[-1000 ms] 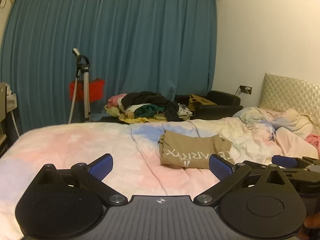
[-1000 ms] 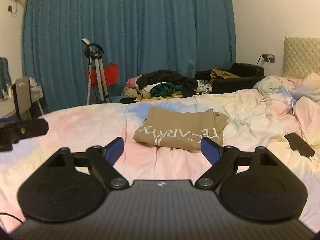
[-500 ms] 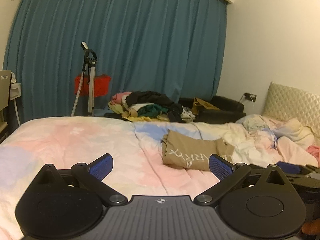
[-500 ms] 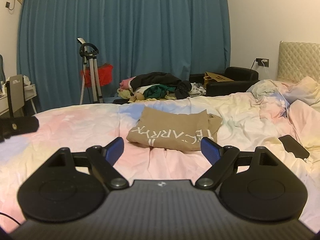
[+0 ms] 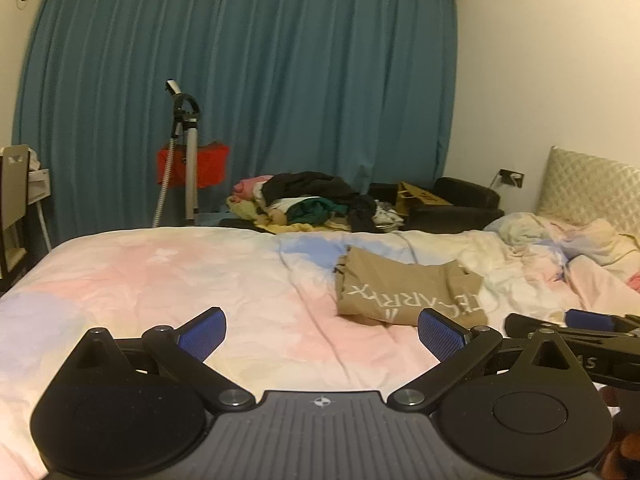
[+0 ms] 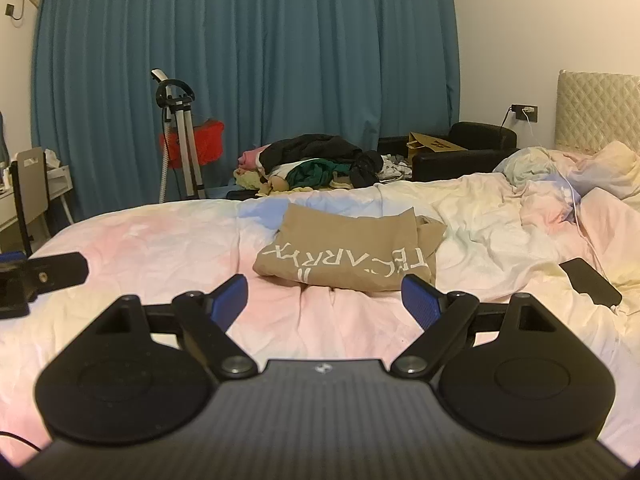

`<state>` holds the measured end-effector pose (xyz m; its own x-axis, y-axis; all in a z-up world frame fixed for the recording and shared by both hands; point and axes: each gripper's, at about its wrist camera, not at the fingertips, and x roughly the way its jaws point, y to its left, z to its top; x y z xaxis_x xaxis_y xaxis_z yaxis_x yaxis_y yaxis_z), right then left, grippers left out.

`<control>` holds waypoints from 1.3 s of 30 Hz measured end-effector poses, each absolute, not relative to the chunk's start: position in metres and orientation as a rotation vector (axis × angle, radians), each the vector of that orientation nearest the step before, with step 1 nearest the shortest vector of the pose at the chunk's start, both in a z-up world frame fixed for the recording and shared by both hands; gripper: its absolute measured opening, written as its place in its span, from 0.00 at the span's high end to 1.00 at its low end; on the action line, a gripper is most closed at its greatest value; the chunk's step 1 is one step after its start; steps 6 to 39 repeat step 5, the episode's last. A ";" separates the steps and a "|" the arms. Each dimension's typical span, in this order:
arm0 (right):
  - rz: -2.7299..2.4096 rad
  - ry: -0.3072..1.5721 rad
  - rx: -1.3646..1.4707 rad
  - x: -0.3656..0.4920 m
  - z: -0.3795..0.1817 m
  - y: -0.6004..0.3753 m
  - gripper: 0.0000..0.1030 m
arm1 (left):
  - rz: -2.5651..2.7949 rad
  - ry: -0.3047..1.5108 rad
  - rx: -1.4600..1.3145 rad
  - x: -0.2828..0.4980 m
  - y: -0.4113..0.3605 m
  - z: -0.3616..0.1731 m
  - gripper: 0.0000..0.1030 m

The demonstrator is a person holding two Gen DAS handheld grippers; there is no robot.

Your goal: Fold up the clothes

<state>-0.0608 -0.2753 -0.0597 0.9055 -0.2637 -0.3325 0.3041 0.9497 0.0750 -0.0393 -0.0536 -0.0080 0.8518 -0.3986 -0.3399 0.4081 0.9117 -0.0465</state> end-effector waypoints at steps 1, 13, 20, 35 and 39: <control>-0.294 0.325 0.125 -0.061 -0.060 -0.275 0.17 | -0.420 0.355 0.032 -0.038 -0.053 -0.009 0.00; -0.293 0.325 0.125 -0.060 -0.060 -0.275 0.17 | -0.416 0.377 0.028 -0.034 -0.053 -0.010 0.00; -0.293 0.325 0.125 -0.060 -0.060 -0.275 0.17 | -0.416 0.377 0.028 -0.034 -0.053 -0.010 0.00; -0.293 0.325 0.125 -0.060 -0.060 -0.275 0.17 | -0.416 0.377 0.028 -0.034 -0.053 -0.010 0.00; -0.293 0.325 0.125 -0.060 -0.060 -0.275 0.17 | -0.416 0.377 0.028 -0.034 -0.053 -0.010 0.00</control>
